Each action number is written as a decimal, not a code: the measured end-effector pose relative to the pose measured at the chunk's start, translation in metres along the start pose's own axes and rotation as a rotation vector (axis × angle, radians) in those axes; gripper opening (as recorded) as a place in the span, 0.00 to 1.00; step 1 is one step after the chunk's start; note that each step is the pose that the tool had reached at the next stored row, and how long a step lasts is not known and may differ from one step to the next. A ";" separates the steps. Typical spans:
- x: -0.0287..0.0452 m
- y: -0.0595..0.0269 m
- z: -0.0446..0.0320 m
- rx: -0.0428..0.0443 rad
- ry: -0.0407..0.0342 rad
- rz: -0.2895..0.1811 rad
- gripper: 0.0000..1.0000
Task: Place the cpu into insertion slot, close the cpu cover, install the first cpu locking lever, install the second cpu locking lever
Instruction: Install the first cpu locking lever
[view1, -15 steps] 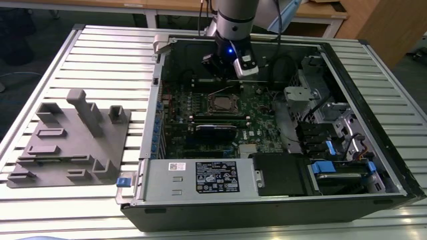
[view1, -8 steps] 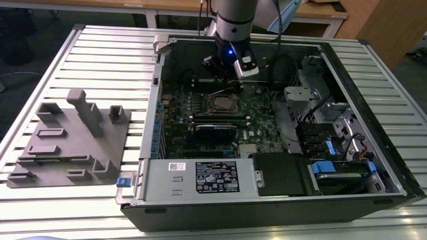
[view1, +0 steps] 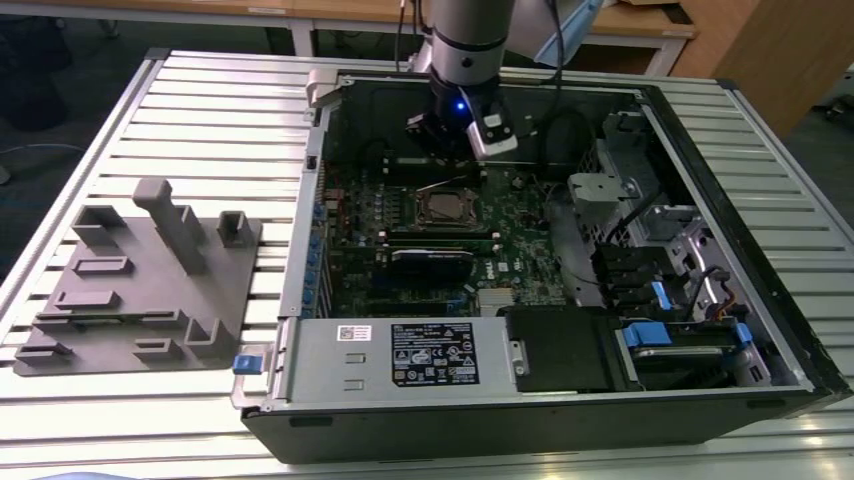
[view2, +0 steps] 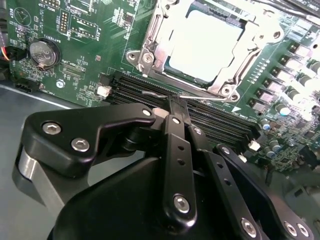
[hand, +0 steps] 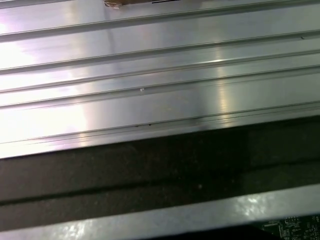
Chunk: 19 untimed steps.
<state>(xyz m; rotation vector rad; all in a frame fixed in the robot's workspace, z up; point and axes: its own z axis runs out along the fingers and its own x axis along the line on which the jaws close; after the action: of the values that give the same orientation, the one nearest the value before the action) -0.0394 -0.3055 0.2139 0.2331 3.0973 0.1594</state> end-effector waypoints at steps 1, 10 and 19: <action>0.0001 -0.0003 0.0006 -0.0010 -0.0046 -0.001 0.11; 0.0011 -0.0016 0.0026 -0.0051 -0.0300 -0.005 0.11; 0.0016 -0.0025 0.0054 -0.0077 -0.0401 -0.006 0.11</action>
<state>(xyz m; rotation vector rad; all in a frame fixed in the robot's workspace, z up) -0.0411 -0.3071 0.2082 0.2235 3.0567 0.1643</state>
